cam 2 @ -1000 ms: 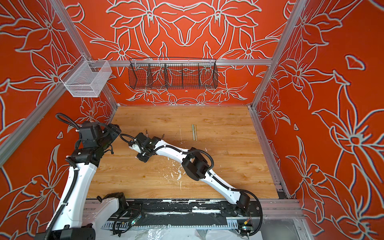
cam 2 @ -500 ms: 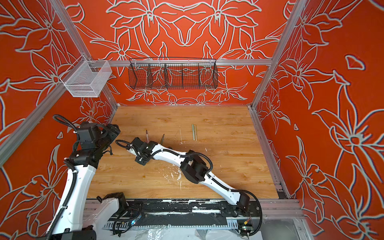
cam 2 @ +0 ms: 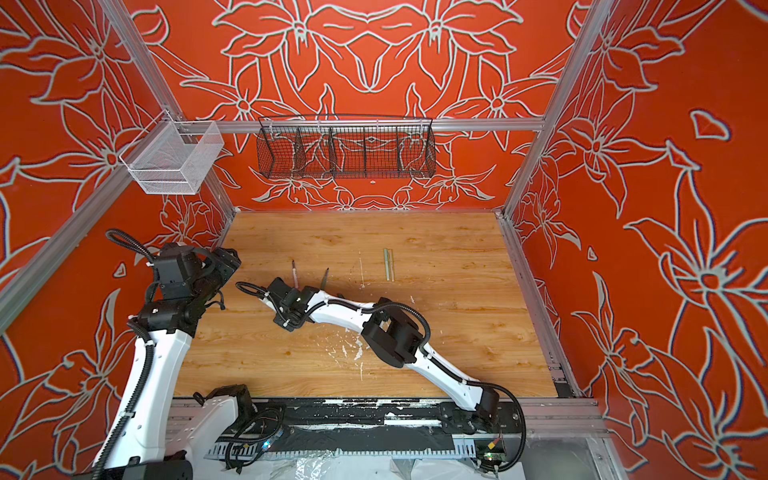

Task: Insert the pens into the pen caps
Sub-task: 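Lower the right gripper and close it on the pink cap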

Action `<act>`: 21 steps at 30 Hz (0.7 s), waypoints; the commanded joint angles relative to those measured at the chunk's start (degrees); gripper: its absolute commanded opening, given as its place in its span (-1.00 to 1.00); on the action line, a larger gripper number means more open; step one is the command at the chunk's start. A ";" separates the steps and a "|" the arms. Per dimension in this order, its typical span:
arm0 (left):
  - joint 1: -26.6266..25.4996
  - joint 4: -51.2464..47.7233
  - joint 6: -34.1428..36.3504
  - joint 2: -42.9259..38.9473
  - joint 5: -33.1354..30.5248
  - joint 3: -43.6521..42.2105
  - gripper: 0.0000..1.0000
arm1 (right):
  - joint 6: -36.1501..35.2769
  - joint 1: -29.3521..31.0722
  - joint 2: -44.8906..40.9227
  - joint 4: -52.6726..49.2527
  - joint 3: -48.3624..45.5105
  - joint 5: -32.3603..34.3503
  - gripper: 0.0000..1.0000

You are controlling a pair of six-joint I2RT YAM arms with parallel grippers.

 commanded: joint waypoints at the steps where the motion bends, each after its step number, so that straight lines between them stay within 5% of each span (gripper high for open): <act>1: 0.47 0.79 0.36 -0.75 0.46 -0.28 0.58 | 1.40 0.11 -2.66 0.31 -1.46 -0.36 -0.60; 21: 0.46 3.45 -0.07 1.21 2.04 0.07 0.57 | 2.86 0.02 -12.48 6.50 -16.82 1.78 -0.65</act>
